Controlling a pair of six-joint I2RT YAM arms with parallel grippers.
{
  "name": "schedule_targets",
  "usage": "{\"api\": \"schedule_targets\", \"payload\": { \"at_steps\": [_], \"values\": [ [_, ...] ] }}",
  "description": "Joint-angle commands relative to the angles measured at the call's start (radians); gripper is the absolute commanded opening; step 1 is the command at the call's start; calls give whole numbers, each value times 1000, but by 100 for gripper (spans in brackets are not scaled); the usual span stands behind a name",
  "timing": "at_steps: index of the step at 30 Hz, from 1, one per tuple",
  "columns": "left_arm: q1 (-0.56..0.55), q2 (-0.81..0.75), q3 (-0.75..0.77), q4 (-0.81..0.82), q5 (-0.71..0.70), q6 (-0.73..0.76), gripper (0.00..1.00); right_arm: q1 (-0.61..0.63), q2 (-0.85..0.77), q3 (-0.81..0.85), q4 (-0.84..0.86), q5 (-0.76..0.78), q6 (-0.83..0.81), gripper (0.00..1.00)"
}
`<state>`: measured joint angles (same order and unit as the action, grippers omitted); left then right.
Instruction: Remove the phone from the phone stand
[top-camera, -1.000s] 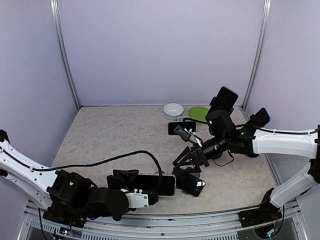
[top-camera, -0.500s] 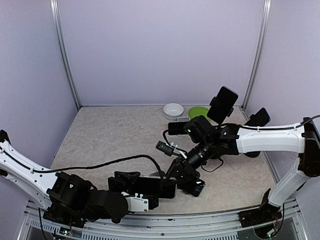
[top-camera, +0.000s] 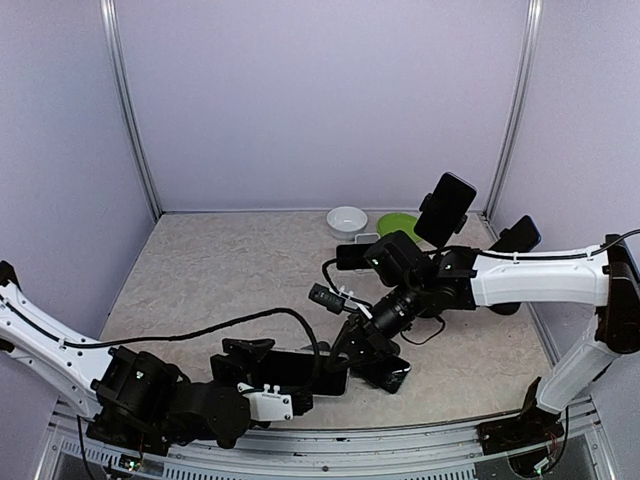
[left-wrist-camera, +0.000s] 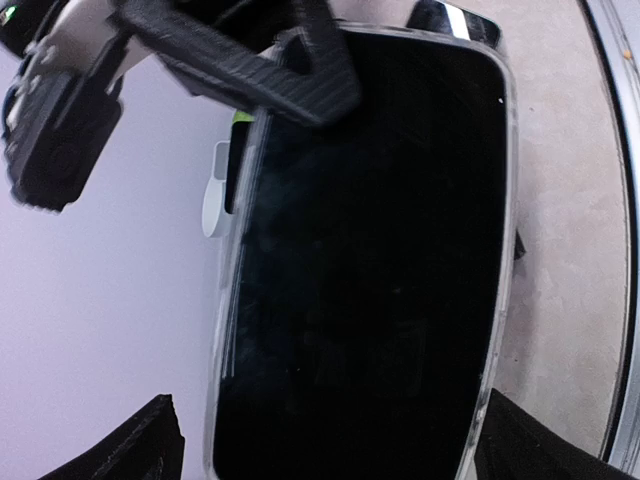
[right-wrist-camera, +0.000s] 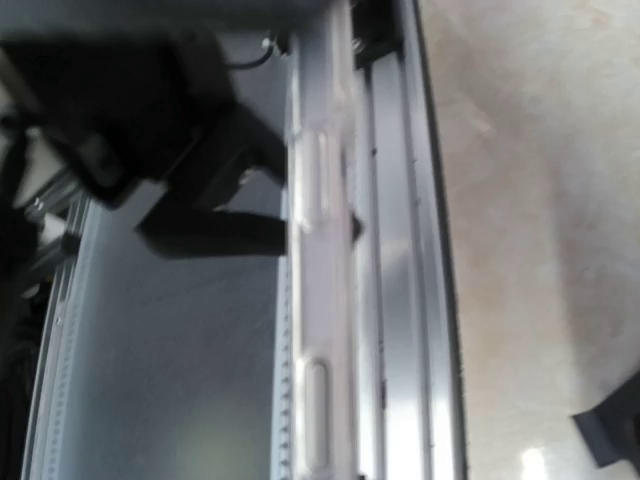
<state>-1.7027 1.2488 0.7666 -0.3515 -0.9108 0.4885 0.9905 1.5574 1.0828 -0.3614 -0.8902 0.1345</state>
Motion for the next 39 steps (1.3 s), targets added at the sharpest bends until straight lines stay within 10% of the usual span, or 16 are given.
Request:
{"api": "schedule_targets", "payload": {
  "at_steps": [1, 12, 24, 39],
  "values": [
    [20, -80, 23, 41, -102, -101, 99, -47, -57, 42, 99, 34, 75, 0],
    [174, -253, 55, 97, -73, -386, 99, -147, -113, 14, 463, 270, 216, 0],
    [756, -387, 36, 343, 560, -908, 99, -149, 4, 60, 833, 567, 215, 0],
    [979, -180, -35, 732, 929, -1322, 99, -42, 182, 215, 891, 801, 131, 0]
  ]
}}
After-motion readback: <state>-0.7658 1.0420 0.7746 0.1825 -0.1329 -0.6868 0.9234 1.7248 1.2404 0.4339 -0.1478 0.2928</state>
